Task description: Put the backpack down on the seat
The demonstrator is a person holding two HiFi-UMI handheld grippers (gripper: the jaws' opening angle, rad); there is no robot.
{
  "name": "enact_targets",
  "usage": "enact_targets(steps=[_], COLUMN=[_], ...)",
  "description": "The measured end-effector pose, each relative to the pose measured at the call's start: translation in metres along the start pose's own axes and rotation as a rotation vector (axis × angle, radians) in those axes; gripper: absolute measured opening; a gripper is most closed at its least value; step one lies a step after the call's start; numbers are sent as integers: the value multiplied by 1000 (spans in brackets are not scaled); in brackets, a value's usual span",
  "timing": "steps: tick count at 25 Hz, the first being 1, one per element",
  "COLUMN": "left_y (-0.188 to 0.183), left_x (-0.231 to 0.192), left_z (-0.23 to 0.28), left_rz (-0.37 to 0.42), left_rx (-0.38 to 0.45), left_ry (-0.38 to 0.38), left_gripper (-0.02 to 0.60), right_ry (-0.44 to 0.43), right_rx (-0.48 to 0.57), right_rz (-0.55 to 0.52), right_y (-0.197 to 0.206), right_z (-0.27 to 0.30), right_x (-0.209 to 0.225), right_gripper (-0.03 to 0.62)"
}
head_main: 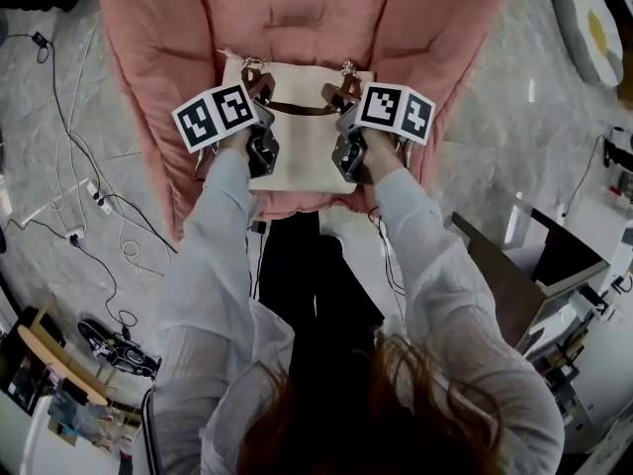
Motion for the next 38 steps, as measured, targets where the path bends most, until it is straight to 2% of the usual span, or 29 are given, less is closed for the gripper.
enact_targets(steps=[3, 6, 8, 11, 14, 17, 25, 31, 33, 38], left_y=[18, 37, 50, 64, 76, 92, 130, 160, 173, 201], left_x=[-4, 1, 5, 6, 6, 6, 29, 51, 59, 77], left_z=[-13, -23, -31, -46, -63, -80, -143, -210, -233, -278], left_rz=[9, 60, 102, 140, 135, 116, 143, 222, 246, 250], left_rx=[6, -6, -9, 14, 49, 57, 107, 178, 195, 222], left_ry=[-19, -21, -29, -45, -47, -30, 36, 53, 58, 112], left_gripper=[46, 242, 282, 307, 319, 321, 321, 321, 321, 321], right_ry=[18, 43, 47, 18, -6, -30, -78, -101, -126, -205], right_rx=[-21, -29, -25, -10, 15, 42, 119, 159, 184, 279], right_rz=[11, -20, -45, -76, -102, -103, -118, -231, -254, -262], right_y=[31, 50, 58, 67, 77, 90, 127, 161, 171, 187], right_z=[-12, -23, -34, -49, -67, -86, -154, -219, -243, -291], right_x=[6, 8, 7, -2, -8, -12, -24, -46, -57, -87], right_gripper=[97, 183, 249, 312, 371, 402, 405, 403, 394, 363])
Point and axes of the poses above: the fingertips, and each gripper's own axes: z forward along the fingers, x to its right, y out of its underside, the point moved 2 cm from there along -z, backward along the fingers, and after that the axes turned 9 degrees about -y, right-handed, at the moved point
